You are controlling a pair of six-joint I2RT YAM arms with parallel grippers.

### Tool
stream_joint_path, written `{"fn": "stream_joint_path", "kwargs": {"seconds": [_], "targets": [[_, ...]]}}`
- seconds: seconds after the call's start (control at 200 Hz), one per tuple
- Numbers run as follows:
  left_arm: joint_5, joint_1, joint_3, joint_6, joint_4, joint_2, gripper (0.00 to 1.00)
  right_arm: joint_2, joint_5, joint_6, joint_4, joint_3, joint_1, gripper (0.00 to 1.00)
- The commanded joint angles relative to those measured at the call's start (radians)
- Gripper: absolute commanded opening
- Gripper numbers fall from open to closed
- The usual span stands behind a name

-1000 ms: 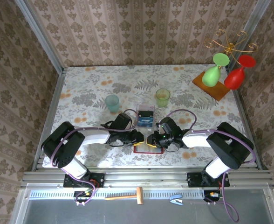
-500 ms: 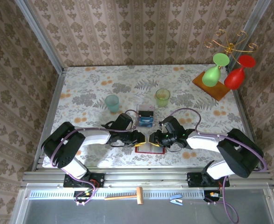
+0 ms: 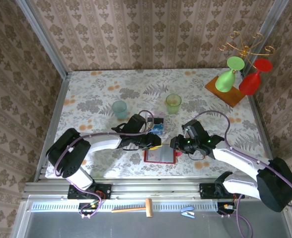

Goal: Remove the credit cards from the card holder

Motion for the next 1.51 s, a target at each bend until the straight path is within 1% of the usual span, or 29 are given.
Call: {"fn": "stream_joint_path", "kwargs": {"seconds": [0.0,0.18,0.325,0.685,1.025,1.235,1.32,1.415,1.5], "targets": [[0.035,-0.021,0.046,0.007,-0.019,0.039,0.3,-0.051,0.068,-0.062,-0.153,0.017,-0.025,0.32],[0.043,-0.048,0.096,0.004,-0.014,0.092,0.32,-0.1,0.084,-0.09,-0.213,-0.004,-0.063,0.33],[0.045,-0.066,0.124,-0.002,-0.009,0.13,0.34,-0.105,0.076,-0.097,-0.215,-0.026,-0.08,0.34],[0.041,-0.091,0.142,-0.008,-0.006,0.19,0.36,-0.027,-0.006,-0.087,-0.1,-0.077,-0.086,0.35],[0.04,-0.091,0.142,-0.007,-0.008,0.199,0.37,0.051,-0.05,-0.066,0.008,-0.112,-0.085,0.34],[0.028,-0.081,0.135,-0.007,-0.011,0.168,0.37,0.077,-0.051,-0.06,0.043,-0.117,-0.085,0.28],[0.02,-0.069,0.122,-0.004,-0.013,0.141,0.37,0.09,-0.05,-0.056,0.059,-0.116,-0.085,0.24],[0.014,-0.052,0.1,-0.002,-0.016,0.108,0.37,0.111,-0.059,-0.051,0.076,-0.113,-0.085,0.16],[0.014,-0.034,0.078,0.004,-0.024,0.077,0.37,0.125,-0.065,-0.045,0.093,-0.11,-0.085,0.15]]}}
